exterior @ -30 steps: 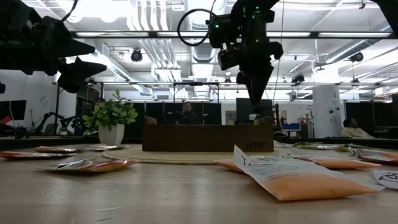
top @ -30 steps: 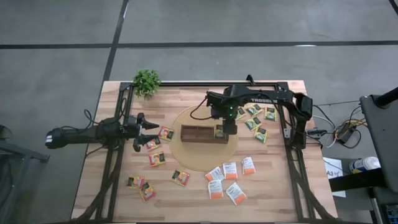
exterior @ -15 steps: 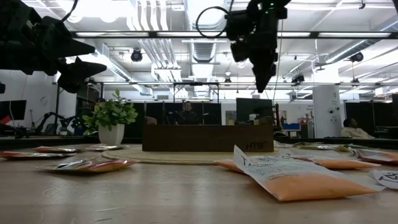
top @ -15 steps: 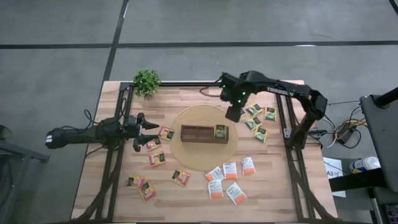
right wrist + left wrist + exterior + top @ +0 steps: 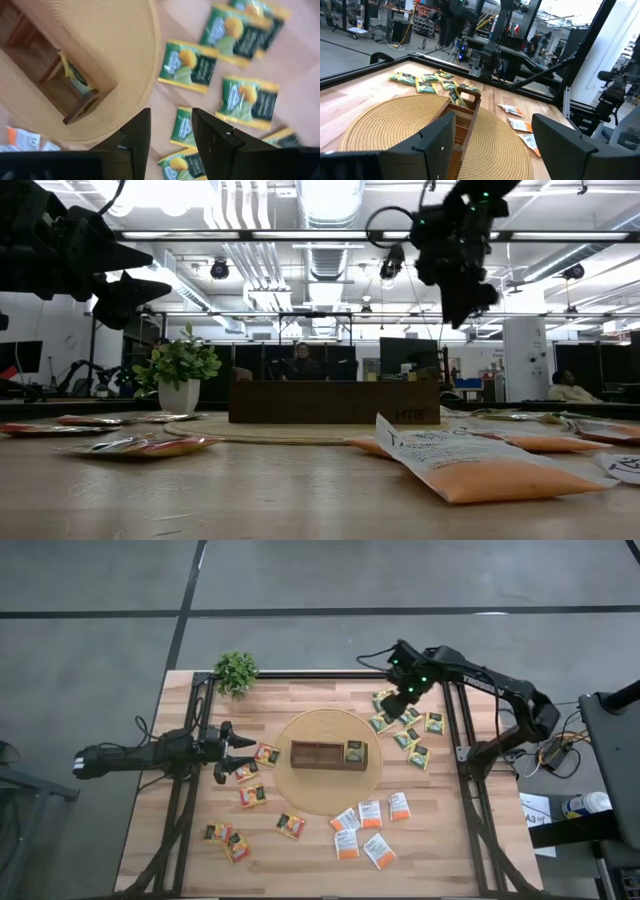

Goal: Pick & Place Tea
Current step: Put the yellow tea bag into the right section of the wooden organizer

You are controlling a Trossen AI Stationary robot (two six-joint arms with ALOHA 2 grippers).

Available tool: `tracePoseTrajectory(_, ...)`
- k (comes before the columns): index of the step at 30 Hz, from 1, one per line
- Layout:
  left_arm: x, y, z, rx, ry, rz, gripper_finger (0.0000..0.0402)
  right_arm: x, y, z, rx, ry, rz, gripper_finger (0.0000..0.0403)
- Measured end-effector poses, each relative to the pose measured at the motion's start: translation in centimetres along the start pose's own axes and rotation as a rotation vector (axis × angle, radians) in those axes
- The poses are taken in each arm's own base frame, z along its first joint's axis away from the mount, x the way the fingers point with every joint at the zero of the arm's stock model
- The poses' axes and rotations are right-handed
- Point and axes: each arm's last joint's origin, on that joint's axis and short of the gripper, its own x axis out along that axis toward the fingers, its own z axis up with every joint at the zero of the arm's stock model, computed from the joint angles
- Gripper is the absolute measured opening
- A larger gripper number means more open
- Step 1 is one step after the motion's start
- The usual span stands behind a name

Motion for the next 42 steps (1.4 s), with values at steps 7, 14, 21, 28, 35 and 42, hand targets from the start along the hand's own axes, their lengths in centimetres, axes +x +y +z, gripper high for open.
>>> tracePoseTrajectory(7,0.0,0.0,0.0,0.000,0.000,0.000,0.0257,2.5,-4.4,-1.9,0.261,0.038,0.049,0.0138)
tracePoseTrajectory(14,0.0,0.0,0.0,0.000,0.000,0.000,0.0257,4.3,-7.3,-3.4,0.404,0.085,0.024,0.0132)
tracePoseTrajectory(21,0.0,0.0,0.0,0.000,0.000,0.000,0.0257,5.0,-9.7,-4.3,0.496,0.076,0.014,0.0143)
tracePoseTrajectory(28,0.0,0.0,0.0,0.000,0.000,0.000,0.0257,5.4,-11.4,-4.8,0.572,0.055,0.007,0.0148)
tracePoseTrajectory(35,0.0,0.0,0.0,0.000,0.000,0.000,0.0257,5.8,-12.1,-4.9,0.636,0.043,-0.012,0.0148)
tracePoseTrajectory(42,0.0,0.0,0.0,0.000,0.000,0.000,0.0257,5.8,-12.3,-4.0,0.846,-0.045,-0.012,0.0155)
